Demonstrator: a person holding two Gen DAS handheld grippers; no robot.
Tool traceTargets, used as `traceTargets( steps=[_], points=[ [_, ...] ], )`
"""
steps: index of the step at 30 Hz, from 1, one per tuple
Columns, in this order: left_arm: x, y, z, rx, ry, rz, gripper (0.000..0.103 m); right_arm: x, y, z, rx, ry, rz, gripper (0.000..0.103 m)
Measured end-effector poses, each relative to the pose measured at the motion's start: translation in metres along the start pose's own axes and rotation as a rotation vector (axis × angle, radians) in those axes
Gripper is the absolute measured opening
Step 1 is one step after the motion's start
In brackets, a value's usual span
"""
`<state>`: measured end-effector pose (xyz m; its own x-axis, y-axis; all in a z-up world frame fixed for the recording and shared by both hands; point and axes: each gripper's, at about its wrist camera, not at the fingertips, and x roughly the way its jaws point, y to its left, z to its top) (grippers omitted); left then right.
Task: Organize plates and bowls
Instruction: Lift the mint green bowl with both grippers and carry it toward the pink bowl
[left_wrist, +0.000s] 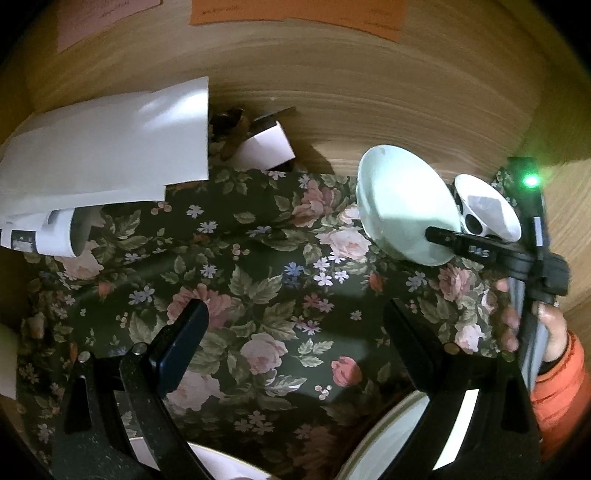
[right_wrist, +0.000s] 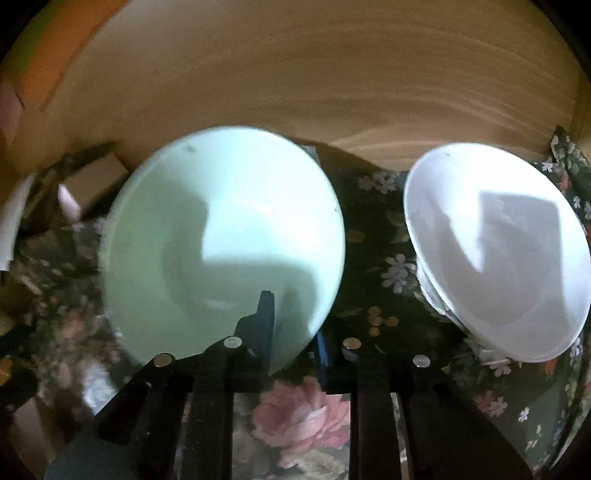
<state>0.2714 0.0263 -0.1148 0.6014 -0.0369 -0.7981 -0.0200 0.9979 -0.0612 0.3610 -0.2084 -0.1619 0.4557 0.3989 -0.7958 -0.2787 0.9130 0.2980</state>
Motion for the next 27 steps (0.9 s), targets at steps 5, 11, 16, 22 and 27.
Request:
traceTargets(
  steps=[5, 11, 16, 22, 27],
  points=[
    [0.0, 0.003, 0.002, -0.012, -0.005, 0.015, 0.096, -0.008, 0.013, -0.014, -0.072, 0.026, 0.014, 0.017],
    [0.01, 0.003, 0.006, -0.021, 0.032, 0.035, 0.096, -0.025, 0.034, -0.037, -0.144, 0.06, 0.088, 0.015],
    [0.025, 0.0, 0.005, -0.009, 0.084, 0.056, 0.093, -0.031, 0.044, -0.05, -0.172, 0.085, 0.124, 0.015],
    [0.046, -0.006, 0.004, 0.018, 0.171, 0.055, 0.076, -0.023, 0.047, -0.054, -0.173, 0.077, 0.129, 0.019],
    [0.057, -0.017, 0.004, 0.062, 0.213, 0.05, 0.067, -0.026, 0.044, -0.049, -0.144, 0.072, 0.138, 0.02]
  ],
)
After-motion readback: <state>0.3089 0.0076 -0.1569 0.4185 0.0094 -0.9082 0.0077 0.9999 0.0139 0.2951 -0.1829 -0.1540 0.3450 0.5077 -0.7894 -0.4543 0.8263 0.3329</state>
